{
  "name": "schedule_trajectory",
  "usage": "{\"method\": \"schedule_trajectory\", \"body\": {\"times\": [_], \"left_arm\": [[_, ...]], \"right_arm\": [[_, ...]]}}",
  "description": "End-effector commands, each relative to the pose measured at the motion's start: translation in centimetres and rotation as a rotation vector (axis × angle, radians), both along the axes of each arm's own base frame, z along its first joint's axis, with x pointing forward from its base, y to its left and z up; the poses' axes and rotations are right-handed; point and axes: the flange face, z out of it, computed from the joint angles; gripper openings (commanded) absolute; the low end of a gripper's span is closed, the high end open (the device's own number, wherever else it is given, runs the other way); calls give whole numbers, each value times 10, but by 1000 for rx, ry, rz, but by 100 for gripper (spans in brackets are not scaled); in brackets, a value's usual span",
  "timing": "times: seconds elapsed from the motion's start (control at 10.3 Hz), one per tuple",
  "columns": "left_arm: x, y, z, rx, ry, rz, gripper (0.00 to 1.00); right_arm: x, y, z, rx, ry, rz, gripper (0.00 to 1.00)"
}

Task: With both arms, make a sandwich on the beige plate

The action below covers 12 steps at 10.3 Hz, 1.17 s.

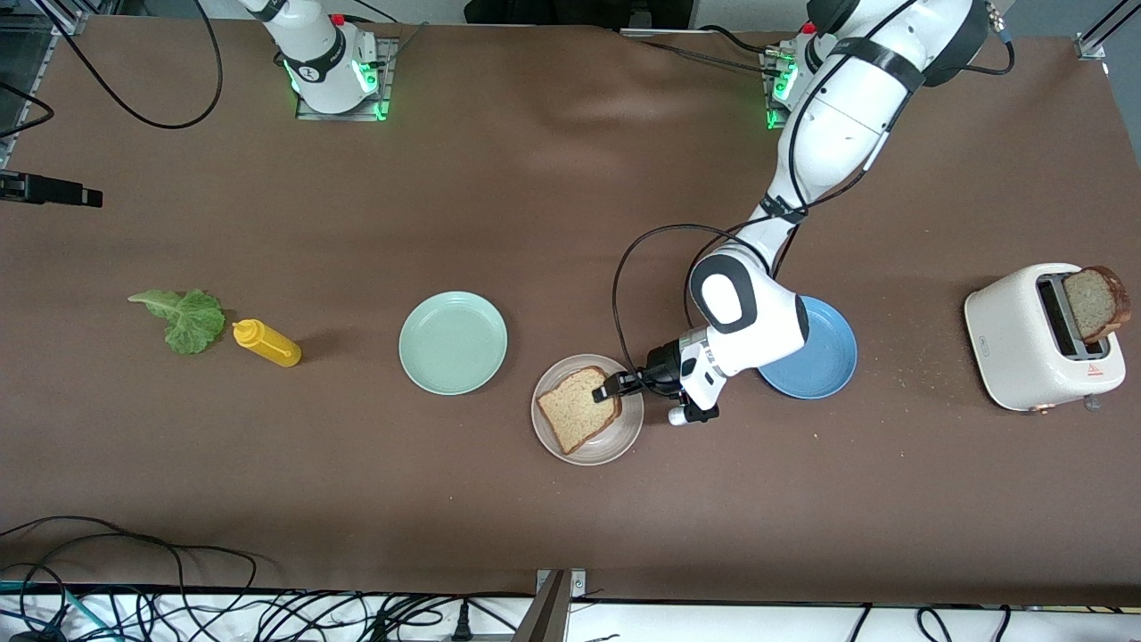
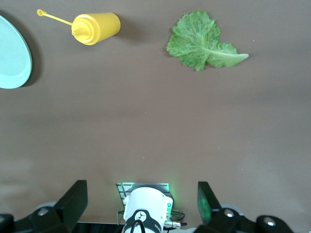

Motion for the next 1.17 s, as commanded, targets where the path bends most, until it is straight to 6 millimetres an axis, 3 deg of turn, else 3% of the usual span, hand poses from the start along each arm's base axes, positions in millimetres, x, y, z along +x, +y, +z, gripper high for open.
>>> {"method": "schedule_trajectory", "body": {"times": [0.0, 0.1, 0.39, 0.68, 1.07], "left_arm": [[2, 6, 4, 38, -41, -29, 76], [0, 7, 4, 42, -38, -30, 100], [1, 21, 11, 58, -38, -15, 100], [4, 27, 27, 40, -8, 30, 100], [3, 46, 45, 99, -39, 7, 100]], "right_arm": [[-1, 0, 3, -1, -7, 13, 100], [-1, 0, 3, -3, -7, 15, 100], [2, 6, 4, -82, -5, 47, 100], [0, 9, -19, -127, -36, 78, 100], [-11, 5, -78, -144, -75, 103, 100]]}}
